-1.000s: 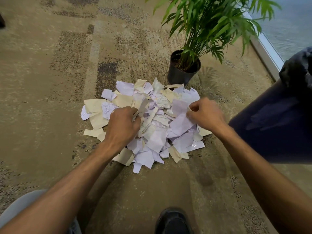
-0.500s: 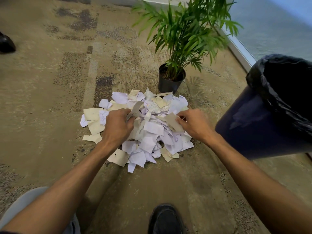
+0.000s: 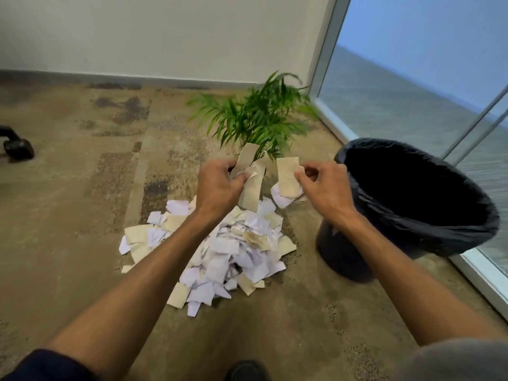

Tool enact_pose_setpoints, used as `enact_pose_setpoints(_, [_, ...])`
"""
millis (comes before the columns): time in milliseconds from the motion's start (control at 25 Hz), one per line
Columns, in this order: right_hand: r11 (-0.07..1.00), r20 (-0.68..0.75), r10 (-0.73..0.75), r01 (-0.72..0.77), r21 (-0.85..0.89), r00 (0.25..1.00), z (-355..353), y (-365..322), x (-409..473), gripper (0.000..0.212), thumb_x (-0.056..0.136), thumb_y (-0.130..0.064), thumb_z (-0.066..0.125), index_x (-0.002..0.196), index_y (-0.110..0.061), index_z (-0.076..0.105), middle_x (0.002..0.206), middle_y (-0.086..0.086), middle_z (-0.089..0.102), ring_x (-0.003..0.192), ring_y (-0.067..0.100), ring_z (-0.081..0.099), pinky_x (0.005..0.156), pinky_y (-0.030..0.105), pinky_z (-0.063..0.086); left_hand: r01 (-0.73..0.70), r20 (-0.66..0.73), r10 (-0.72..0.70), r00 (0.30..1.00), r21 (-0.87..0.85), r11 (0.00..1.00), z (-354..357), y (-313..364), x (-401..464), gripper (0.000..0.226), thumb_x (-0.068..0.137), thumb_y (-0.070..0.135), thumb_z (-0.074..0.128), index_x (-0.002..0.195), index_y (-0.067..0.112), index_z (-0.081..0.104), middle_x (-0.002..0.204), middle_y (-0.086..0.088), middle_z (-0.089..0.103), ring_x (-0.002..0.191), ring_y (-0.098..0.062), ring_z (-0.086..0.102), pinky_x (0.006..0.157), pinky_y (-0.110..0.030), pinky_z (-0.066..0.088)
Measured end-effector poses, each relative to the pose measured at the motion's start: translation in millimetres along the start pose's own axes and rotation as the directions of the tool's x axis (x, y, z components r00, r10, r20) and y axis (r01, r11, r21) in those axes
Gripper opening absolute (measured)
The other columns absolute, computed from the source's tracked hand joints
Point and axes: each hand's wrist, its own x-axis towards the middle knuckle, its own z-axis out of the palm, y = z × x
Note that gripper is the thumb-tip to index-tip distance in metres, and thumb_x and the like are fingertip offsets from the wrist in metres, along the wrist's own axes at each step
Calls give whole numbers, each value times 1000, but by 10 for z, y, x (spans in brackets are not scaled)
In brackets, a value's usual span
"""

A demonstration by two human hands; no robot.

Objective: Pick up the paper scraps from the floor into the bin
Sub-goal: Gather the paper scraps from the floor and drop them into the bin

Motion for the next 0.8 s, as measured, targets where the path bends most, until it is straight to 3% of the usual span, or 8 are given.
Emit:
enact_pose_setpoints(120, [1000,-89,-8,6,-18,996,-590,25,158,23,88,-23,63,84,-5,75,71,8,72,68,21,67,67,38,55,-111,6,112,994,-57,992,185,590,207,26,82,26,74,102,10,74,95,-3,74,76,-11,66,67,-29,57])
enact_pose_setpoints(280, [992,-163,36,-55,-111,986,-1242,286,266,21,85,-21,62,76,-7,74,62,7,68,62,22,65,57,28,46,-249,64,254,965,-83,965,613,1310,374,16,81,20,72,94,11,76,86,-2,74,74,-13,65,66,-31,55])
enact_pose_setpoints(400, [966,-171,124,-159,-205,977,-1475,590,252,18,83,-24,64,91,-15,77,72,3,71,70,22,67,66,33,54,-288,173,287,942,-22,957,1088,1699,422,8,76,13,67,76,7,72,69,-4,68,65,-21,60,56,-30,43])
enact_pose_setpoints(520, [910,-144,221,-257,-326,965,-1541,943,158,20,82,-28,64,98,-22,75,83,-1,72,82,23,67,70,36,55,-284,354,237,905,86,955,1542,1930,374,10,75,8,64,66,8,61,62,-4,56,65,-27,59,56,-29,37])
enact_pose_setpoints(640, [869,-86,318,-326,-372,944,-1505,1291,64,17,82,-23,66,96,-21,75,87,2,72,84,25,67,67,33,53,-302,560,160,813,170,938,1922,2017,296,34,80,2,61,56,11,38,56,-5,40,72,-33,58,53,-39,36])
enact_pose_setpoints(800, [838,30,432,-389,-382,902,-1353,1632,-32,12,79,-15,69,90,-16,74,86,6,69,80,24,65,62,30,49,-339,706,31,707,300,892,2262,1941,256,18,81,7,65,73,10,49,77,-9,53,85,-31,61,61,-35,44])
